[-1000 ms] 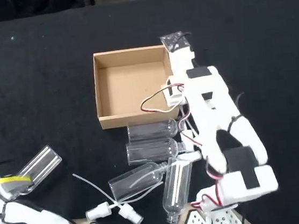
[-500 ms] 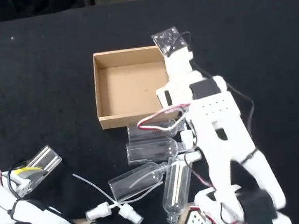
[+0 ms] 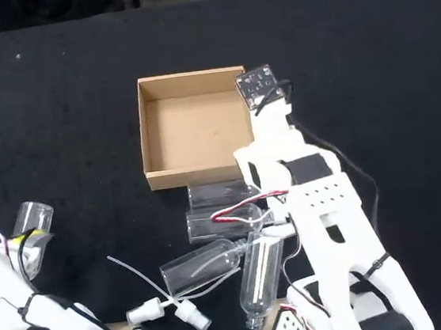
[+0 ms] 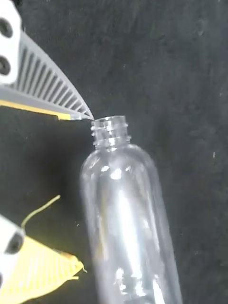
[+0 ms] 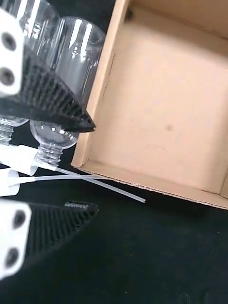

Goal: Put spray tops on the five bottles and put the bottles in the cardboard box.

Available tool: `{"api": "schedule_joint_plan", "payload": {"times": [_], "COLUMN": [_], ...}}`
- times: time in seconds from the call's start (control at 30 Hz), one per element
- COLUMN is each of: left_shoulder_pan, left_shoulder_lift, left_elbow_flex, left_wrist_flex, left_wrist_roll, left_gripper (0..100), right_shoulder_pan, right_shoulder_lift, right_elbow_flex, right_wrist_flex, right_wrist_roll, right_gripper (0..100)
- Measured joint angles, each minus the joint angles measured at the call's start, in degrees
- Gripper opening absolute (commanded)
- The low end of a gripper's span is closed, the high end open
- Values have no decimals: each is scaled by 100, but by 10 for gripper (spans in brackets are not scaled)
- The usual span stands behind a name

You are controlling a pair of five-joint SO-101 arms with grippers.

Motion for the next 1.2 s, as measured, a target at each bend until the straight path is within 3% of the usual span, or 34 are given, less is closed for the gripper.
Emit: {"api": "schedule_joint_plan", "payload": {"times": [0.23,0.43,0.73,1.03,1.2], "left_shoulder_pan": [158,105,-141,-141,-141], "left_shoulder_lift": [-9,-9,-9,18,862], "left_elbow_flex": [-281,-352,-369,-431,-1011], "left_wrist_flex": [-176,-607,-1618,-1899,-2066], "left_wrist_roll": [334,-316,-193,-1512,-1987], "left_gripper": [401,401,401,401,399], "right_shoulder_pan": [0,0,0,0,0], "right_shoulder_lift": [0,0,0,0,0], "right_elbow_flex": [0,97,97,97,97], "right_wrist_flex": [0,0,0,0,0], "right_wrist_roll": [0,0,0,0,0], "right_gripper": [219,219,219,219,219]}}
